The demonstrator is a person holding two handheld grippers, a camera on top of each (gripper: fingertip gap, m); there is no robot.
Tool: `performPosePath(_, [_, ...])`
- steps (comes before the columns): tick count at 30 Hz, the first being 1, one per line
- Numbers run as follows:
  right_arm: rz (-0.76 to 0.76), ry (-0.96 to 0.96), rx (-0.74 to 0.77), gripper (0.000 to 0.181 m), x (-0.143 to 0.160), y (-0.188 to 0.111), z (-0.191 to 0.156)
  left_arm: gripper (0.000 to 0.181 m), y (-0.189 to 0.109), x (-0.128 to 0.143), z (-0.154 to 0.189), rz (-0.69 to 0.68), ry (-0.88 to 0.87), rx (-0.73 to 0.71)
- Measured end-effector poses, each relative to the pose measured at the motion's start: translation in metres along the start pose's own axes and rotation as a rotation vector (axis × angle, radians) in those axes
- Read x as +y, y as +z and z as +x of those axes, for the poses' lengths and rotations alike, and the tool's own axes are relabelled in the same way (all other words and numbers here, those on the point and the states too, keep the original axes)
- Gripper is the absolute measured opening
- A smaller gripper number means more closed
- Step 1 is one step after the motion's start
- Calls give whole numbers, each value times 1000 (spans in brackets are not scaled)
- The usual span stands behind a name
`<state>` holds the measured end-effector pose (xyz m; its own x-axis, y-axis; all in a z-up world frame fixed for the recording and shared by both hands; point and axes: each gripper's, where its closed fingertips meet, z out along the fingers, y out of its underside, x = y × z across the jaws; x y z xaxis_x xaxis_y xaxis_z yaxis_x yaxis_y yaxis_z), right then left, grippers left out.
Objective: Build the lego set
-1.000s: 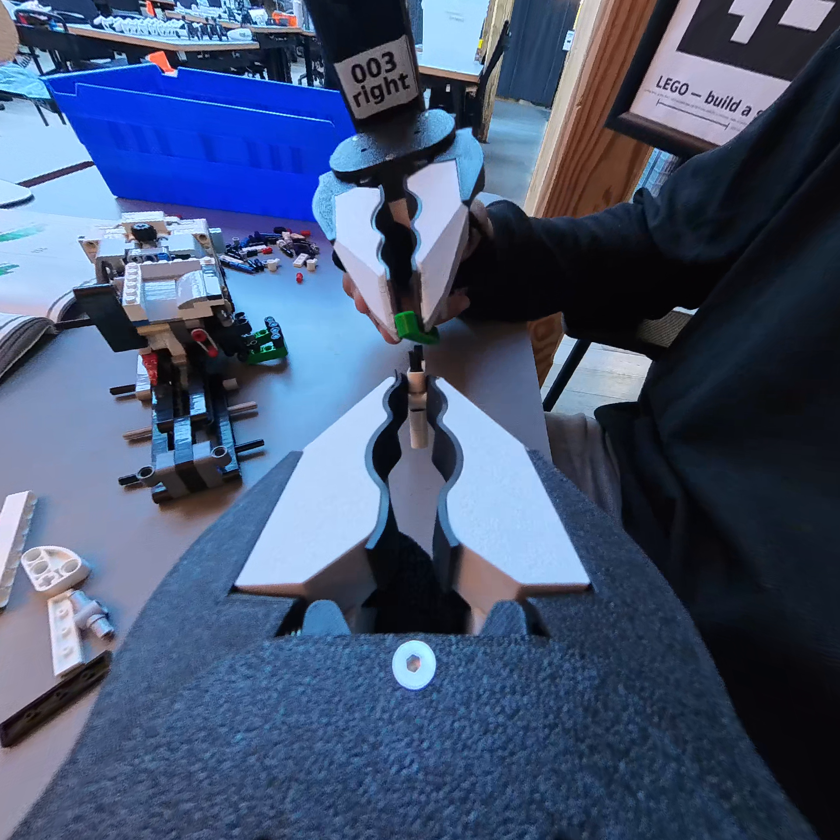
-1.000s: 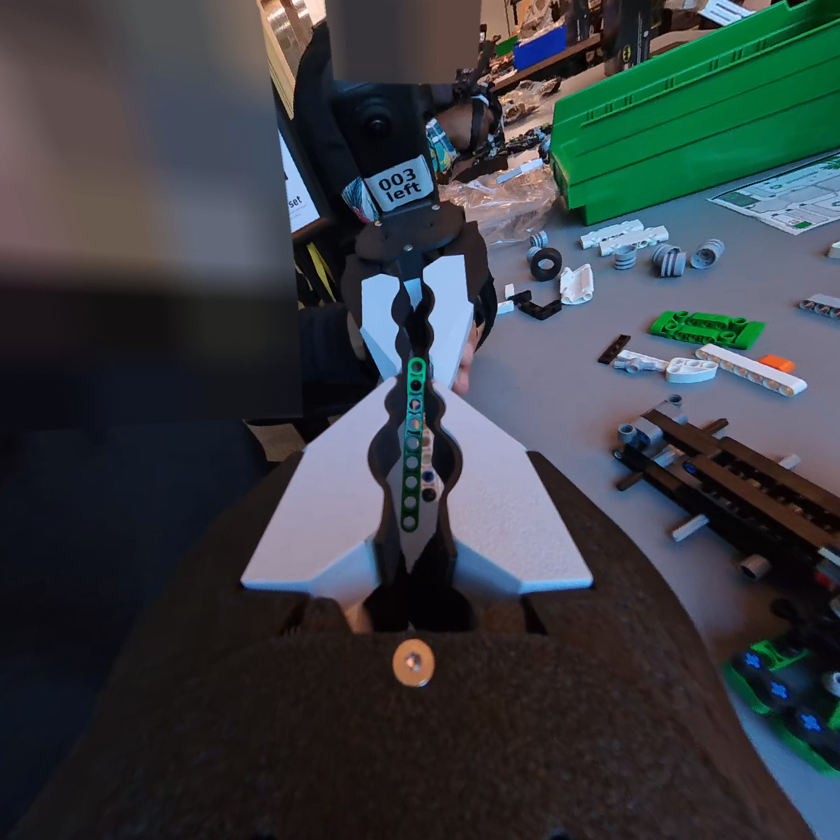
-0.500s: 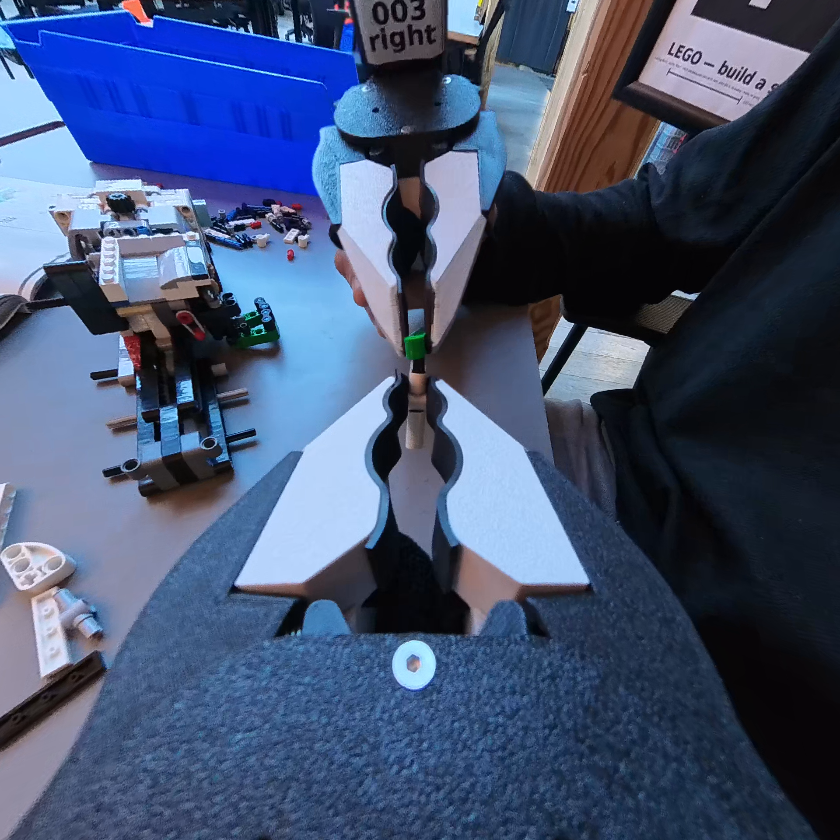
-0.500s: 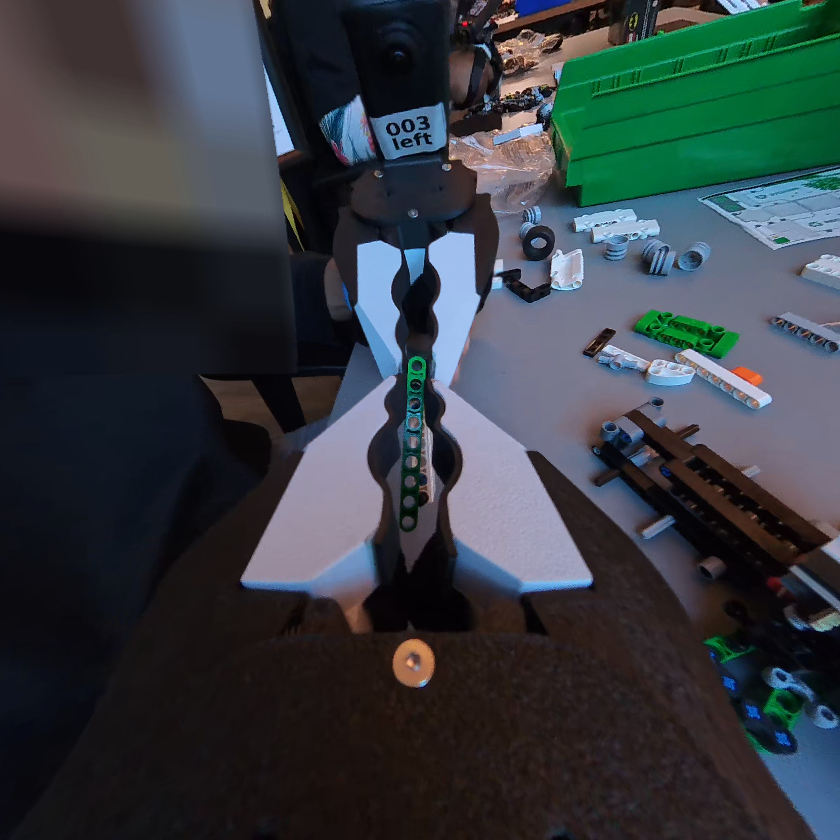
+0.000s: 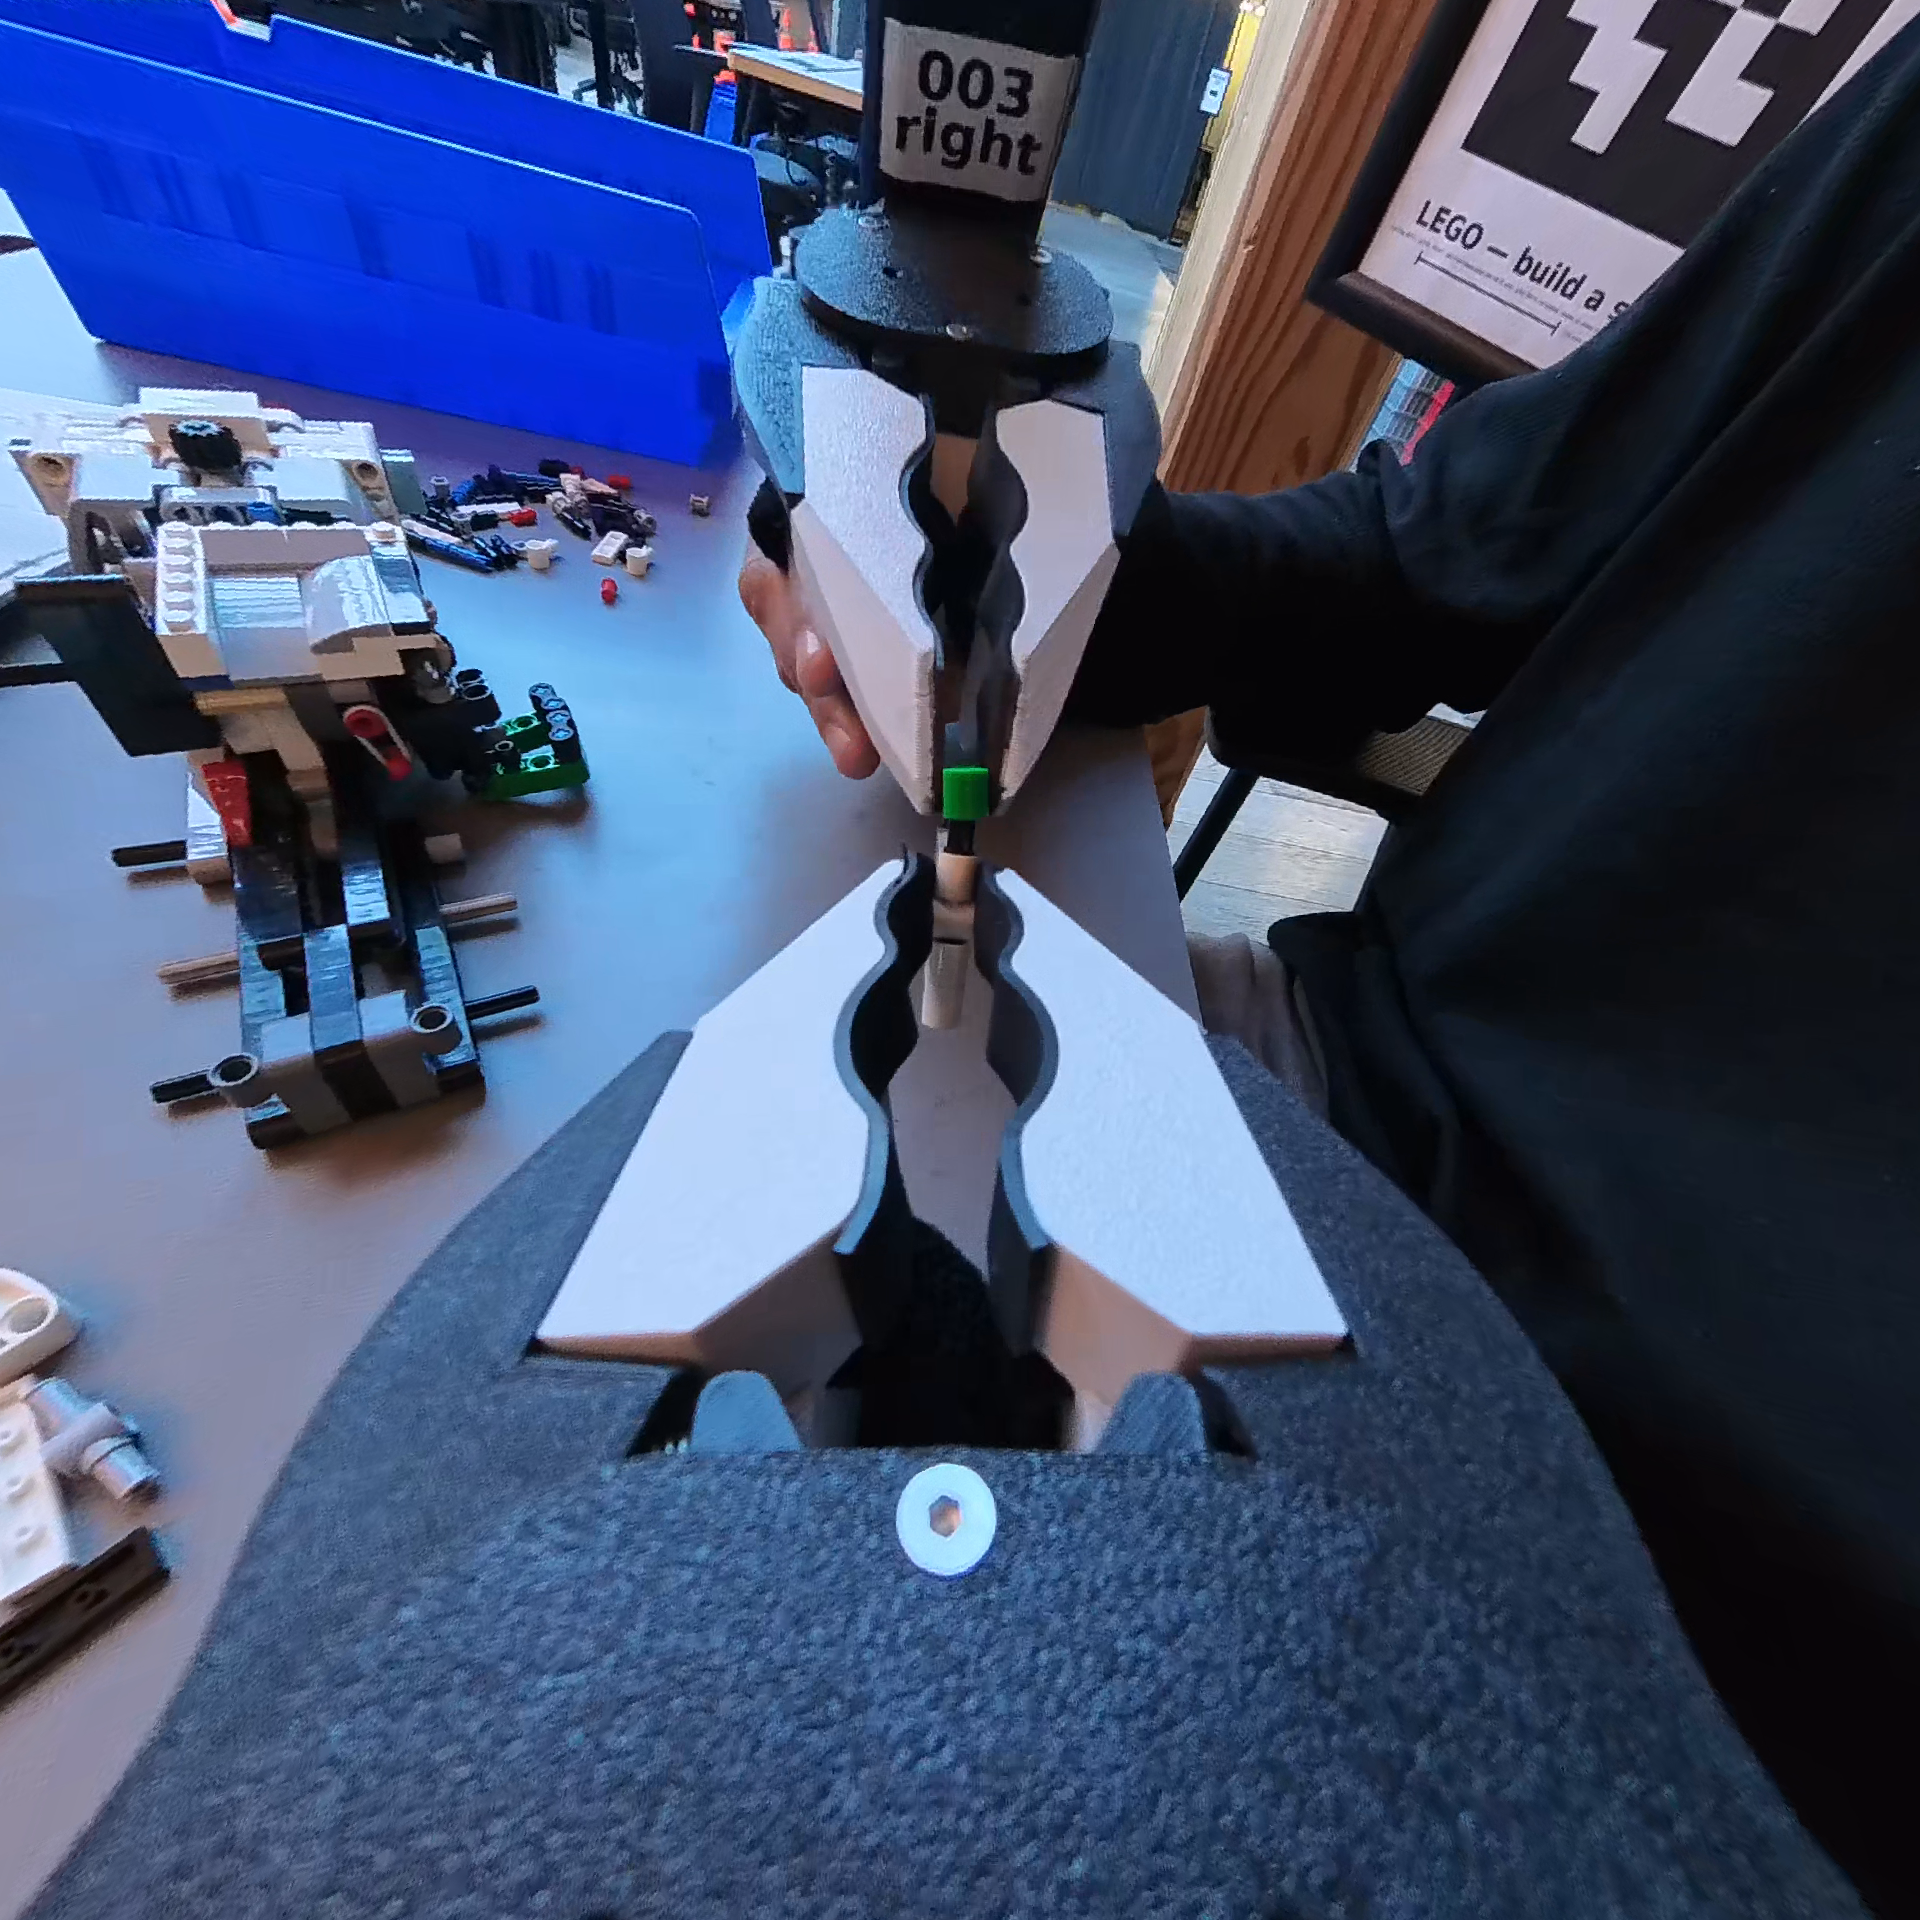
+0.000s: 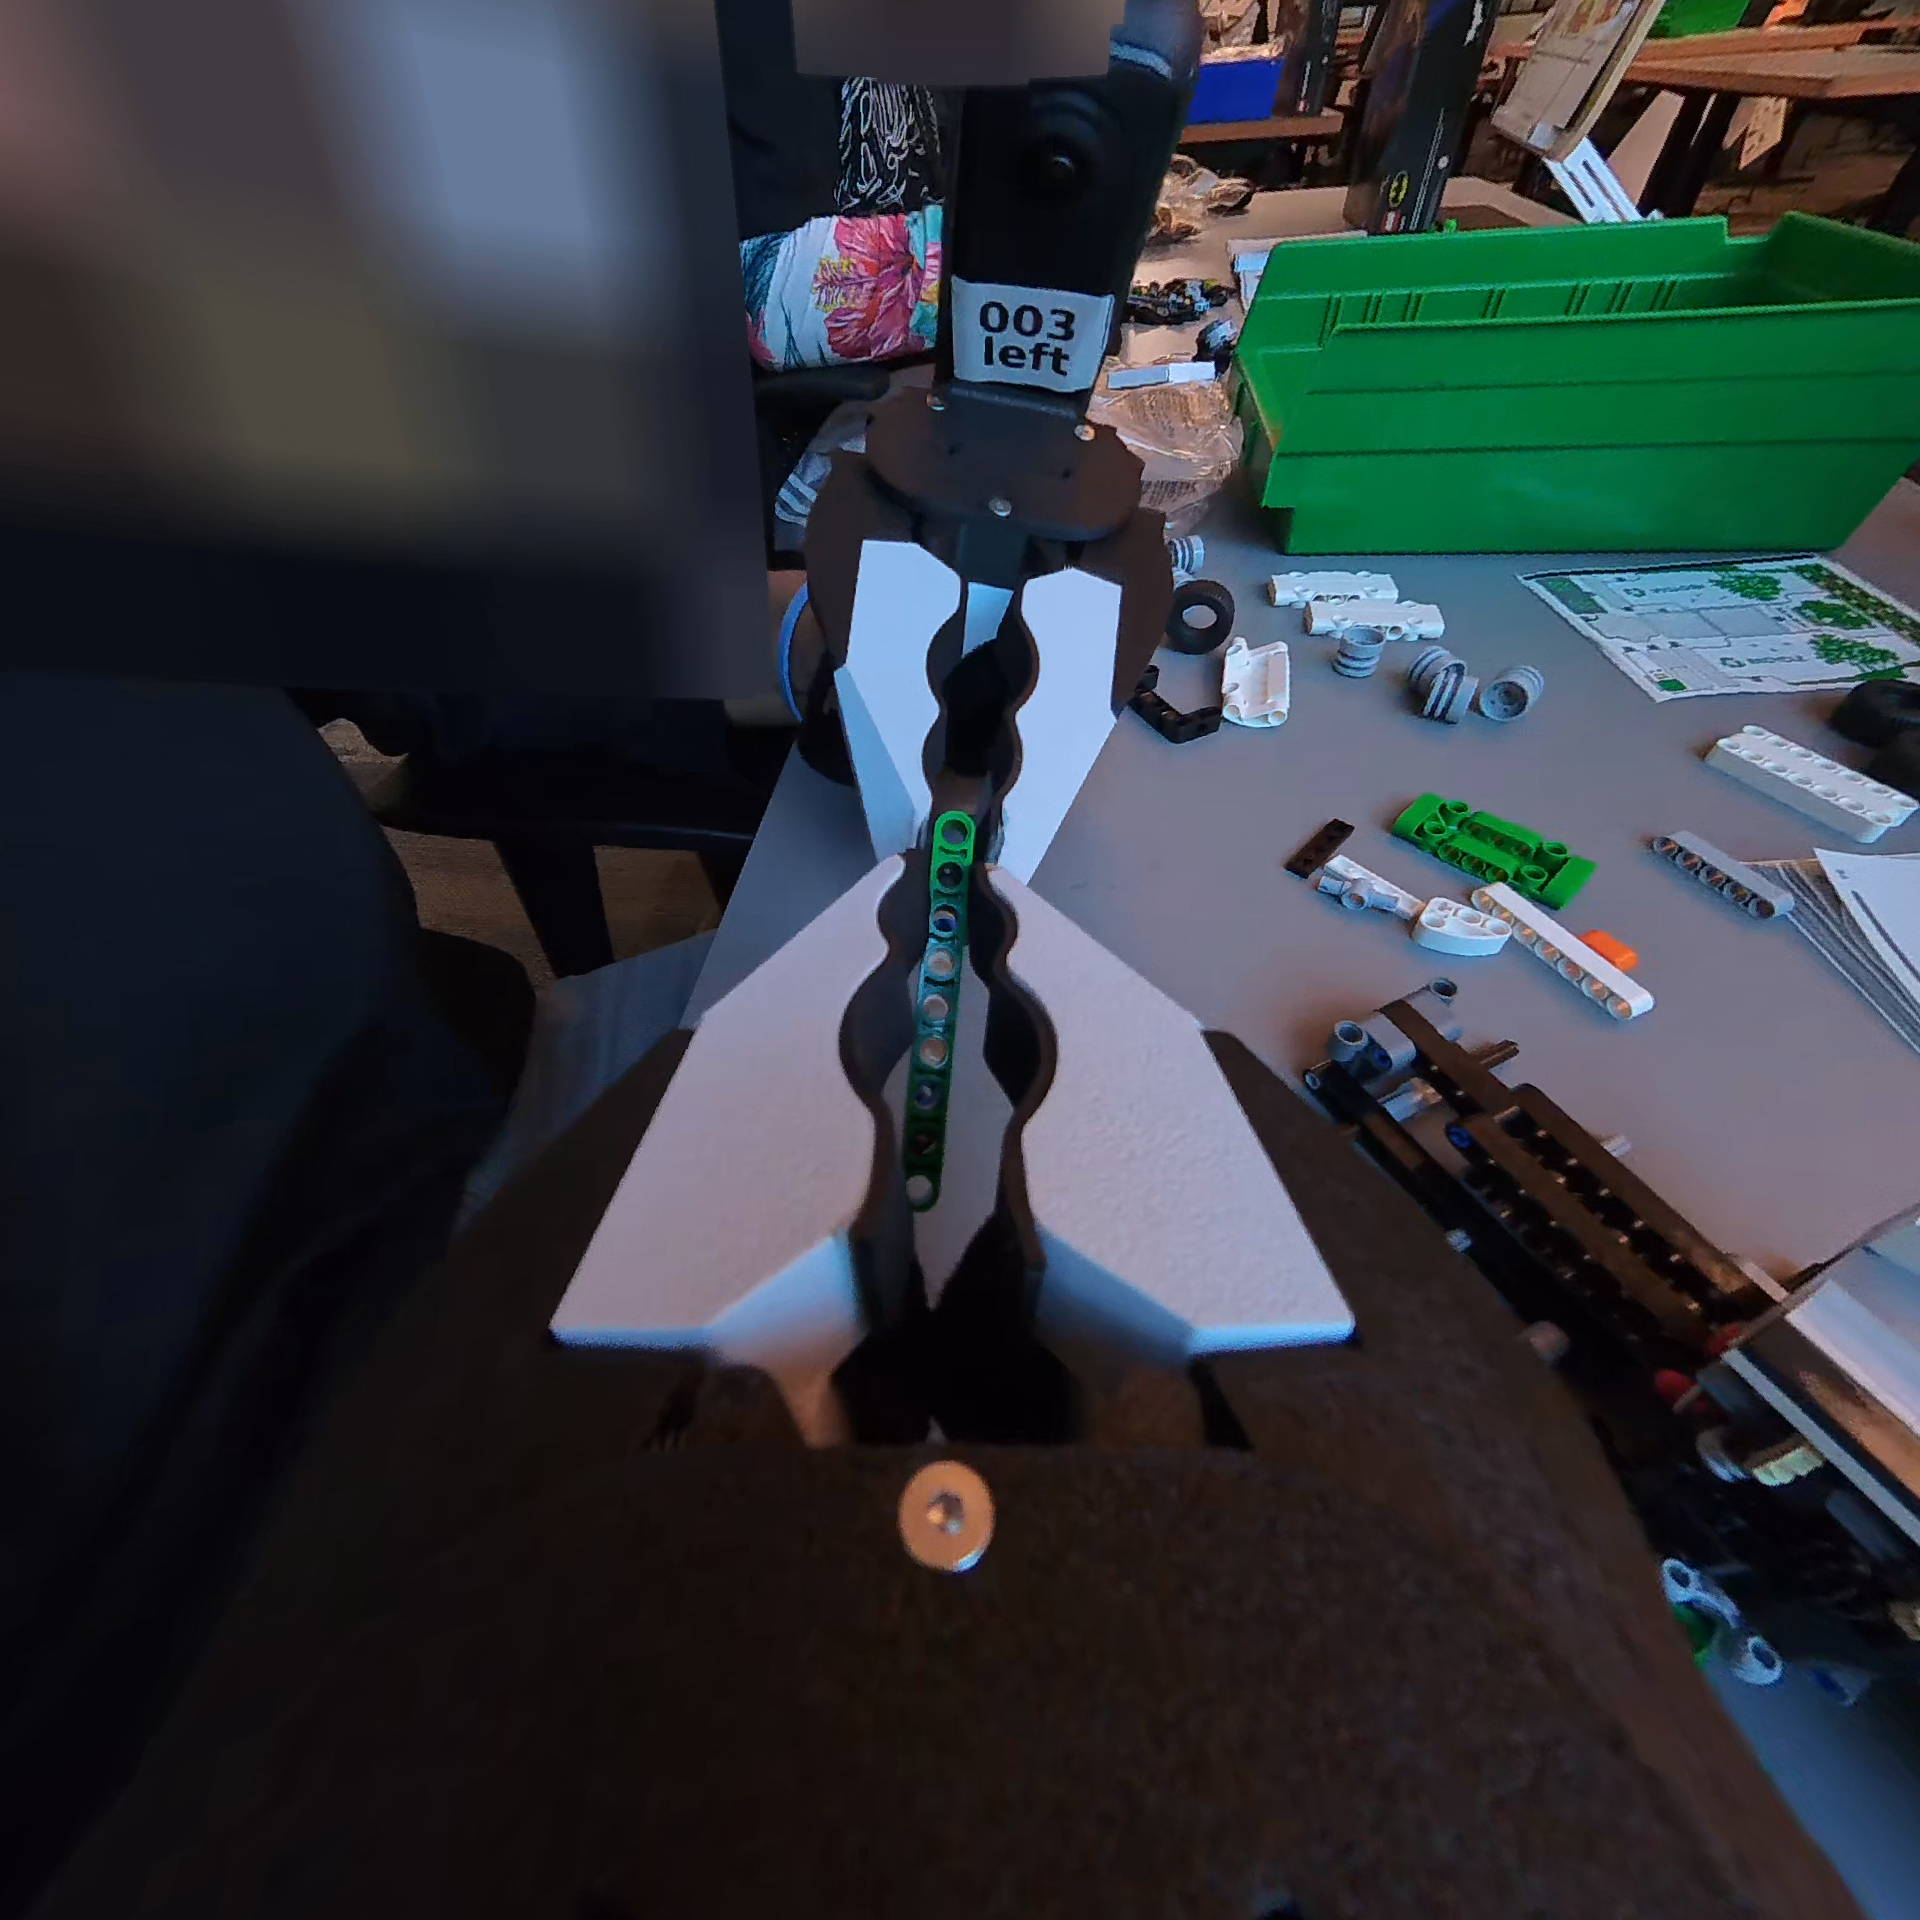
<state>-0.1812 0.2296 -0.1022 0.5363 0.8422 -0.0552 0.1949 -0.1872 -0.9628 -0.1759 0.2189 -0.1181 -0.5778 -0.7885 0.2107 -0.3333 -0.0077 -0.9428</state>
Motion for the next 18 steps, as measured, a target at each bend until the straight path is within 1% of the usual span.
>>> performPosePath(5, [-55, -21, 9, 7, 7, 3, -1, 6, 2, 1, 1, -12, -9, 13])
performPosePath(7, [-26, -7, 10, 6, 4, 3, 0, 5, 1, 0, 1, 1, -13, 10])
performPosePath(16, [0, 91, -17, 6, 1, 2, 0, 6, 1, -1, 1, 12, 2, 3])
performPosePath(18, [-9, 106, -6, 12, 2, -1, 2, 6, 0, -3, 1, 21, 7, -1])
